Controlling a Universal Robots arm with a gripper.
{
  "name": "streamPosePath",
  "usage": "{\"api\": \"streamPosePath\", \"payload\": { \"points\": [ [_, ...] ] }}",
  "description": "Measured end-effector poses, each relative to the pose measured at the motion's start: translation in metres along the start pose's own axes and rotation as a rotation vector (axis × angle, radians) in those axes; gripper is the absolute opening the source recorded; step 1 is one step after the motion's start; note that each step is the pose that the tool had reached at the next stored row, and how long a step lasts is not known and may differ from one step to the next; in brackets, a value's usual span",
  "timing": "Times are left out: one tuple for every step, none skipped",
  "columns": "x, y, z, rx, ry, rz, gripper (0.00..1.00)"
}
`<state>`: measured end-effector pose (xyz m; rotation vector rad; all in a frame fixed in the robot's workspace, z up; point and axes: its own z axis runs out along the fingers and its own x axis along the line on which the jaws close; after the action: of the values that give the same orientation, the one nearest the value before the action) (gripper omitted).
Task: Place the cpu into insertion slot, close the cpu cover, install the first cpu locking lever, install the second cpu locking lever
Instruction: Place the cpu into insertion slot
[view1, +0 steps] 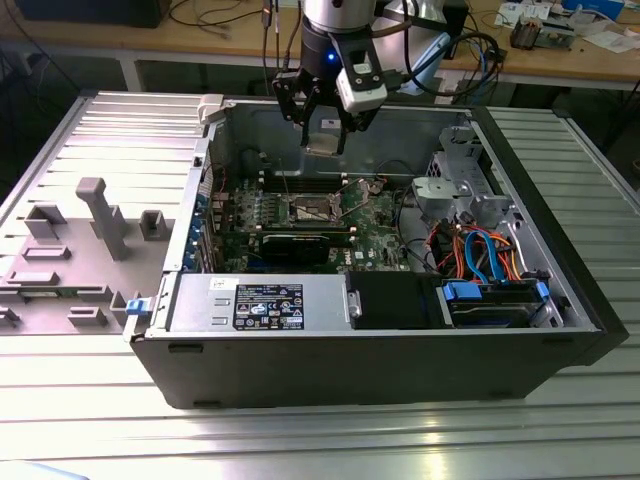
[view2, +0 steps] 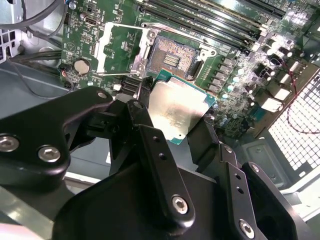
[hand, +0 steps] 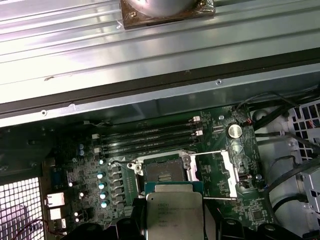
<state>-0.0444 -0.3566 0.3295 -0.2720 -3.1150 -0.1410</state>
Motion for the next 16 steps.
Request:
{"api": "streamPosePath", "payload": {
  "points": [
    [0.0000, 0.0000, 0.0000, 0.0000, -0.0003, 0.003, 0.55],
    [0.0000, 0.0000, 0.0000, 0.0000, -0.0006, 0.006, 0.55],
    [0.0000, 0.0000, 0.0001, 0.0000, -0.0010, 0.009, 0.55],
    [0.0000, 0.0000, 0.0001, 0.0000, -0.0012, 0.012, 0.55],
    [0.0000, 0.0000, 0.0001, -0.0001, -0.0014, 0.015, 0.55],
    [0.0000, 0.0000, 0.0001, 0.0000, -0.0016, 0.017, 0.55],
    [0.0000, 0.0000, 0.0001, -0.0001, -0.0018, 0.020, 0.55],
    [0.0000, 0.0000, 0.0002, -0.0002, -0.0022, 0.024, 0.55],
    [0.0000, 0.0000, 0.0002, -0.0001, -0.0026, 0.028, 0.55],
    [0.0000, 0.0000, 0.0002, -0.0001, -0.0029, 0.030, 0.55],
    [0.0000, 0.0000, 0.0003, -0.0002, -0.0031, 0.034, 0.55],
    [0.0000, 0.0000, 0.0003, -0.0001, -0.0034, 0.036, 0.55],
    [0.0000, 0.0000, 0.0003, -0.0001, -0.0036, 0.038, 0.55],
    [0.0000, 0.0000, 0.0003, -0.0001, -0.0039, 0.041, 0.55],
    [0.0000, 0.0000, 0.0003, 0.0000, -0.0041, 0.044, 0.55],
    [0.0000, 0.0000, 0.0004, -0.0001, -0.0042, 0.045, 0.55]
  ]
}}
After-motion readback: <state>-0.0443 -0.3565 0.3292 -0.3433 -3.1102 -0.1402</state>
